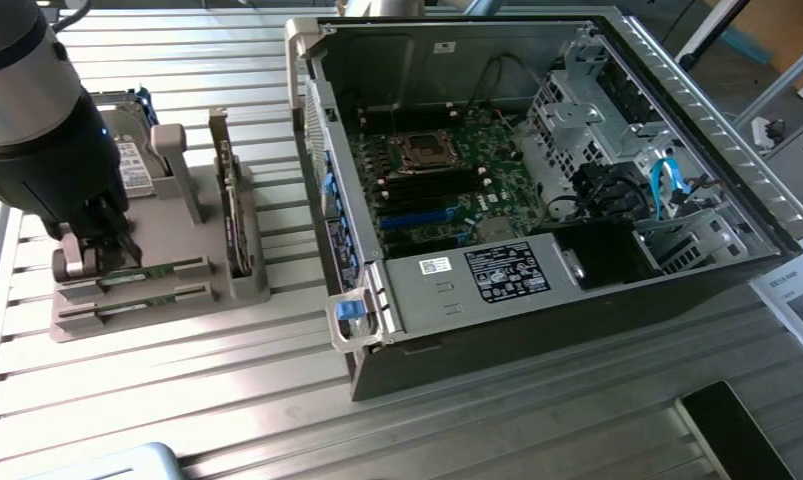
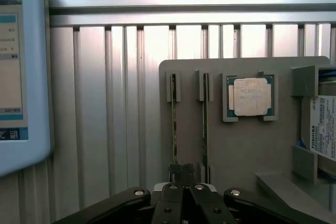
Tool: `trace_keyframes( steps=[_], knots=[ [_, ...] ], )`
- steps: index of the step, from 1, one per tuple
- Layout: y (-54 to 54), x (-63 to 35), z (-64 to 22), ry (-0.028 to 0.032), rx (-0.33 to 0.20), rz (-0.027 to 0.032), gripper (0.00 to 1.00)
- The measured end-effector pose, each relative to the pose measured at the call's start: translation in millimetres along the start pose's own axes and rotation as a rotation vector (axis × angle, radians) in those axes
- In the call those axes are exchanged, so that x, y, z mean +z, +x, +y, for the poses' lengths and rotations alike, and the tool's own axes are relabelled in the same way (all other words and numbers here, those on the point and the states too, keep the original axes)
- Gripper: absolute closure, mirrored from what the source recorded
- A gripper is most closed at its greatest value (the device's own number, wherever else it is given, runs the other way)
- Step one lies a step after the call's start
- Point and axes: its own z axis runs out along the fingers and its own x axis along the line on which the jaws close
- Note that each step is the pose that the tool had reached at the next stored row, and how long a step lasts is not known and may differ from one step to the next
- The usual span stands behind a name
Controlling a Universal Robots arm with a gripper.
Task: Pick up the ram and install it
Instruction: 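Pick up the ram and move it above insertion slot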
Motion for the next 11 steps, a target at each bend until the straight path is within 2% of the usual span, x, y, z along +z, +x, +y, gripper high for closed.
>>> trace_keyframes(
  steps=[11],
  knots=[
    [-0.2,12.7,-0.5,0.0001,0.000,-0.0001,0.89]
  ],
)
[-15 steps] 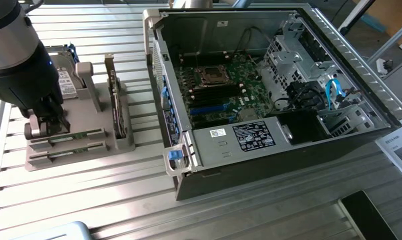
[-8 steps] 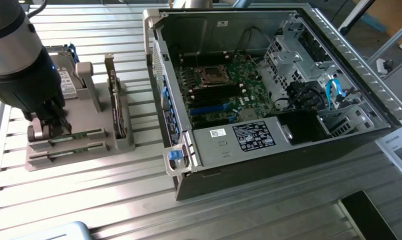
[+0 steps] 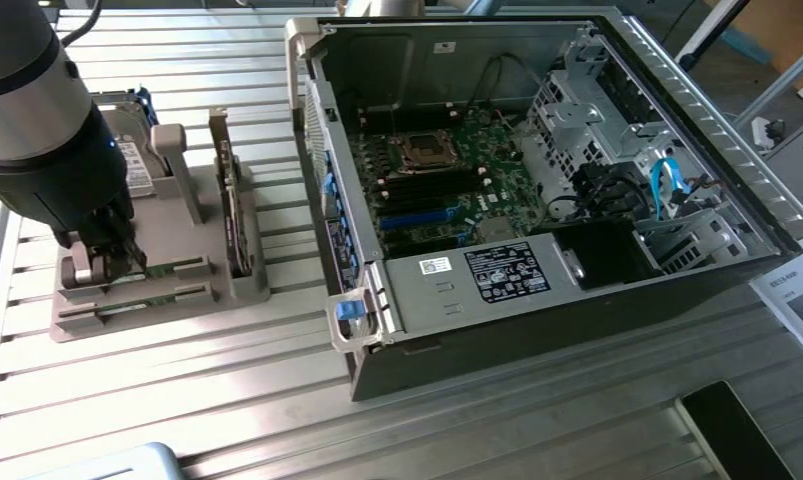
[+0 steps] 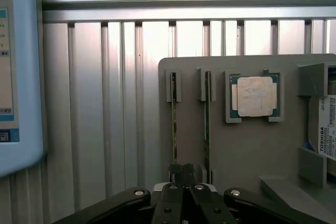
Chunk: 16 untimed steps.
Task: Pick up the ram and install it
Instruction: 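Pick up the ram and move it above insertion slot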
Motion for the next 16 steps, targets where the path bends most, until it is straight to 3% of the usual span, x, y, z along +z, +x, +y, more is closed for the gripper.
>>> trace_keyframes(
  steps=[11,16],
  knots=[
    [-0.1,12.5,0.1,-0.0001,0.000,0.0000,0.89],
    [-0.1,12.8,0.1,-0.0001,0.000,0.0000,0.89]
  ],
)
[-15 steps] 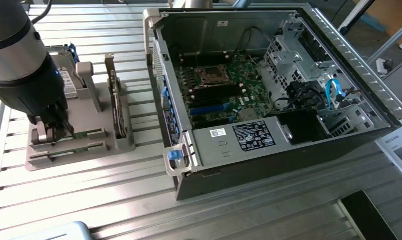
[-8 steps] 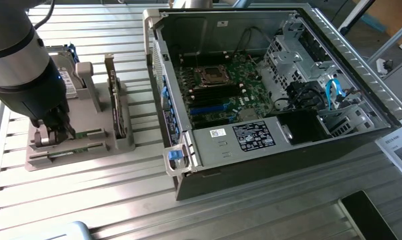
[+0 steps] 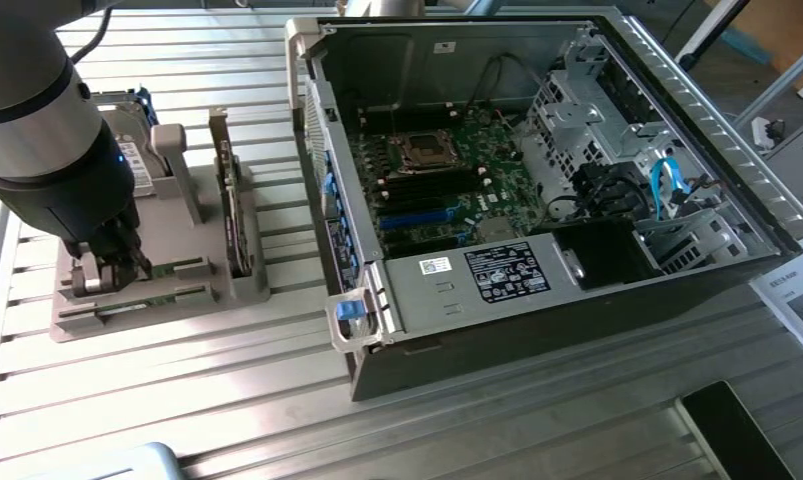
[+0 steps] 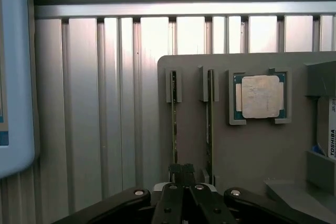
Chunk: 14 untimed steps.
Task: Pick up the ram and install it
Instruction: 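Pick up the ram and move it above insertion slot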
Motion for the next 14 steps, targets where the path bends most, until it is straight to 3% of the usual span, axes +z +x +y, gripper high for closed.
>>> trace_keyframes(
  steps=[1,2,4,5,14],
  knots=[
    [0.0,0.0,0.0,0.0000,0.000,0.0000,0.89],
    [0.0,0.0,0.0,0.0001,0.000,0.0001,0.83],
    [0.0,0.0,0.0,0.0001,0.000,0.0000,0.83],
    [0.0,0.0,0.0,0.0001,0.000,0.0000,0.76],
    [0.0,3.0,-0.3,0.0003,-0.013,-0.0003,0.76]
  ],
)
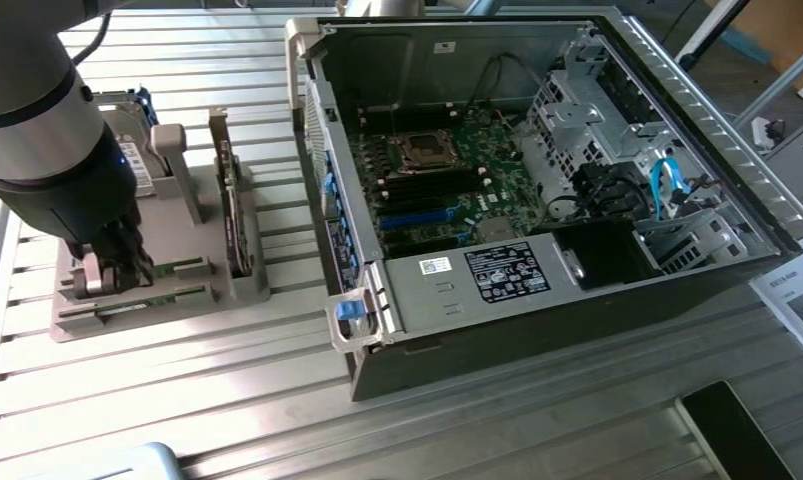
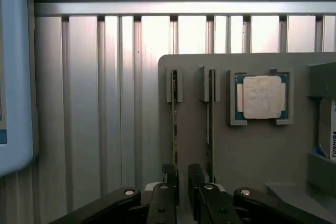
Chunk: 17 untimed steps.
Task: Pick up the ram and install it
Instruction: 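Pick up the ram and move it above insertion slot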
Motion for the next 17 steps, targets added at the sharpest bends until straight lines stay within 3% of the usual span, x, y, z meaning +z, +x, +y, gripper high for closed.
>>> trace_keyframes(
  steps=[17],
  knots=[
    [3.5,20.3,0.2,-0.0024,-0.040,-0.0007,0.76]
  ],
)
